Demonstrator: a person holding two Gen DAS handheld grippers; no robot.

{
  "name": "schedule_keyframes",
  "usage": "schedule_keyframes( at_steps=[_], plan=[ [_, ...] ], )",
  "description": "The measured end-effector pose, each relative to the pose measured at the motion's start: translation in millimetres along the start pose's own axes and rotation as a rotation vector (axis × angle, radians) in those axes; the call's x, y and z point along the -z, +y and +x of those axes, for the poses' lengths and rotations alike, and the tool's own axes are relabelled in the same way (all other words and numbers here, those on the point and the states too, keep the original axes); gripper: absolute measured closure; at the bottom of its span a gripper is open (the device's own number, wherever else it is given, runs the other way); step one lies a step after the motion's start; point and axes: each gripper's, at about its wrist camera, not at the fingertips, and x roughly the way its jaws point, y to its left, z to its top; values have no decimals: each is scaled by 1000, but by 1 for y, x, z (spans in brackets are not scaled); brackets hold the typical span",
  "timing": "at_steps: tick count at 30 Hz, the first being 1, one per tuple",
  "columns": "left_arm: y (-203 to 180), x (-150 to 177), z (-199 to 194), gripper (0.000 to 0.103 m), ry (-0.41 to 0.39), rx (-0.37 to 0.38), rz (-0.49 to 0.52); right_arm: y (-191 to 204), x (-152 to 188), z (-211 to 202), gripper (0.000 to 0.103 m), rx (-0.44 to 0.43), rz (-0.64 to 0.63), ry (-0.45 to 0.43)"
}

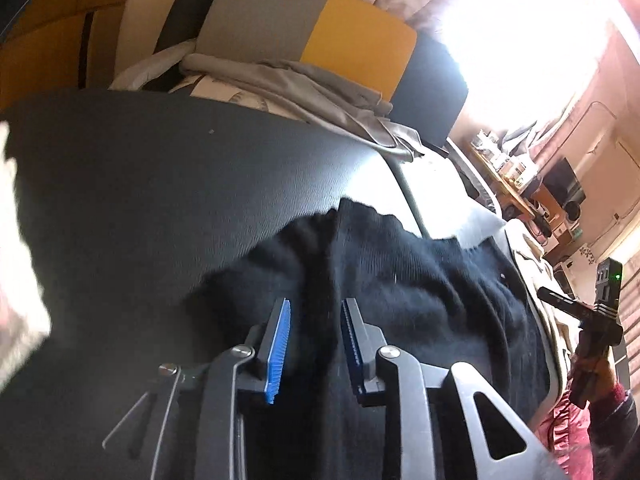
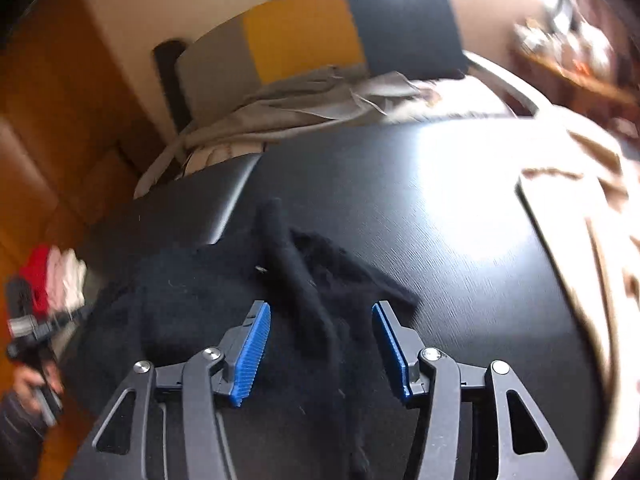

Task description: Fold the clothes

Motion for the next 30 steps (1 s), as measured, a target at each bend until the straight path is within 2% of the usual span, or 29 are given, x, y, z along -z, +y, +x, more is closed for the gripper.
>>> schedule_keyframes(
  at_steps=[1,5,7,9,10,11,12,13,17,19,22,24,26,28,30],
  plan=[
    [-2,-8,7,76,4,-2,10,4,-3,-1,47,4,-28,-5],
    [-14,-27,35,74,55,-17,86,31,-23,46,47,45,-132,83],
    [-21,-33,51,74,97,7,116,36,-27,66,48,59,-154,131],
    [-29,-35,67,73,137,10,151,40,-29,80,62,82,-178,163],
    [-33,-34,76,73,166,19,172,42,-25,81,81,86,-193,170],
    [-36,-33,83,77,189,22,189,44,-22,81,90,91,-206,172],
    [-37,-32,85,84,183,8,188,46,-20,81,91,96,-219,174],
    [-37,-32,81,97,158,9,178,49,-19,78,94,108,-237,166],
    [-16,-30,55,100,53,-22,71,53,-29,54,95,128,-226,52],
    [-3,-28,44,100,9,-44,15,45,-31,54,95,142,-194,43],
    [9,-23,59,100,61,-101,6,34,-29,72,95,162,-153,83],
    [7,-20,67,98,71,-138,31,32,-21,75,95,170,-134,79],
    [5,-23,67,93,75,-148,20,31,-18,76,96,181,-109,70],
    [6,-29,59,79,65,-158,-28,30,-19,78,95,174,-95,59],
    [4,-33,44,79,24,-213,-38,28,-20,76,90,160,-77,51]
  ],
)
